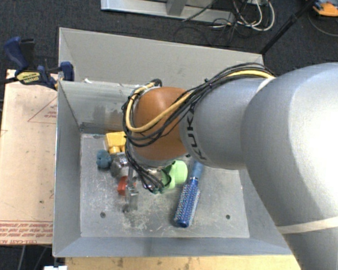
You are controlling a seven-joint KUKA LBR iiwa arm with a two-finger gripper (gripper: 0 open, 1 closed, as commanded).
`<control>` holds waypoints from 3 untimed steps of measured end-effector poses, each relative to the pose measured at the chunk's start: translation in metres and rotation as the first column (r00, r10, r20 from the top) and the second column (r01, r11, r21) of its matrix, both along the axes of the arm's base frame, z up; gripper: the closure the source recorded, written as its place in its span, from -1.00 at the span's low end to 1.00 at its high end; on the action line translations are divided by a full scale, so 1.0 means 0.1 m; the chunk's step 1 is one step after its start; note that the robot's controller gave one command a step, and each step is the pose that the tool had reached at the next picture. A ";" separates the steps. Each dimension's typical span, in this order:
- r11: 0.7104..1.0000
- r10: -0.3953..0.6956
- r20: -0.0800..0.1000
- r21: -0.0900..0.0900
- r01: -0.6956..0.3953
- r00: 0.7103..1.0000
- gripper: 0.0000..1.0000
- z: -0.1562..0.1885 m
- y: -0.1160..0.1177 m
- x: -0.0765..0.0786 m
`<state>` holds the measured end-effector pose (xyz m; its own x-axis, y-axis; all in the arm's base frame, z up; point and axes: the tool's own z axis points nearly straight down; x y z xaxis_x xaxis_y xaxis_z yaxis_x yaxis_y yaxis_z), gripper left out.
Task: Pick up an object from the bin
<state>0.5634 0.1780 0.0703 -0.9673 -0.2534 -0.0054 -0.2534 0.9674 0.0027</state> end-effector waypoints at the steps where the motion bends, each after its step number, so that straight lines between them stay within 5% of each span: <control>1: 1.000 -0.004 -0.002 -0.001 0.004 1.000 1.00 0.00 -0.02 0.00; 2: 0.996 -0.091 0.006 -0.005 0.091 0.996 1.00 0.93 -0.99 -0.07; 3: 0.997 -0.083 -0.002 -0.002 0.083 0.997 -1.00 0.89 -0.94 -0.09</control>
Offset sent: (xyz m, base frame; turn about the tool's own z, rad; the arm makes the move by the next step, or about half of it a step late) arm 0.0000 0.0000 0.0000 0.0000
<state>0.5540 0.0844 0.1589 -0.9851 -0.1720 -0.0027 -0.1720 0.9851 0.0010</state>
